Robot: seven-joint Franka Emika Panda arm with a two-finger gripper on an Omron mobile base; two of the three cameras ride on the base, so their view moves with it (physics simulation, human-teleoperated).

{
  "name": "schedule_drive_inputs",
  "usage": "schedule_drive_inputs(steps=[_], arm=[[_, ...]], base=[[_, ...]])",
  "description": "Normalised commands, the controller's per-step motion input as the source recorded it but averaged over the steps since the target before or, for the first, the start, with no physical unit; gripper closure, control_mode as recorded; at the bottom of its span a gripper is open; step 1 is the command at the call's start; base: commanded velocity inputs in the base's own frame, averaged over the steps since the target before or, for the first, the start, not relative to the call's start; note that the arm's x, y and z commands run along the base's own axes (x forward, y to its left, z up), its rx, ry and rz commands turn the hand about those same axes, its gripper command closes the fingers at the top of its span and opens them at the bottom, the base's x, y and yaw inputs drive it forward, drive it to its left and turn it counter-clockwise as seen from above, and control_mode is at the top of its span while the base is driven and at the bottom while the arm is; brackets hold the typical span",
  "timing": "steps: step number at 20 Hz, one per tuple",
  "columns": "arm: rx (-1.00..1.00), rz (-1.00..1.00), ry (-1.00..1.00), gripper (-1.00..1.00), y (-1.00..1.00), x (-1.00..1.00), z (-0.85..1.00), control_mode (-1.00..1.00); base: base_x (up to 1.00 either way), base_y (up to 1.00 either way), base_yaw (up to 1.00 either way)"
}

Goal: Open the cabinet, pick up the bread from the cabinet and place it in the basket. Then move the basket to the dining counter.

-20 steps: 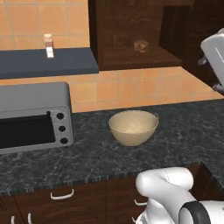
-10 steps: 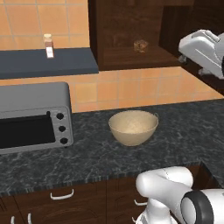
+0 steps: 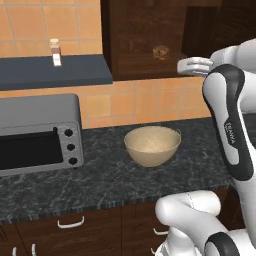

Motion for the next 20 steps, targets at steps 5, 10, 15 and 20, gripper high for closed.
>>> schedule_drive_inputs(steps=[5,10,15,20], arm=[[-0.23,0.01,0.11,-1.00,0.00,0.62,0.60,-1.00],[-0.12,0.00,0.02,-1.00,-0.07,0.58,-0.04,-1.00],[-0.07,0.00,0.00,-1.00,-0.18,0.77,-0.25,-1.00],[-0.02,0.00,0.00,-1.00,-0.45,0.30,0.00,-1.00]], base=[[0.00,0.00,0.00],[0.00,0.00,0.00],[0.00,0.00,0.00],[0.00,0.00,0.00]])
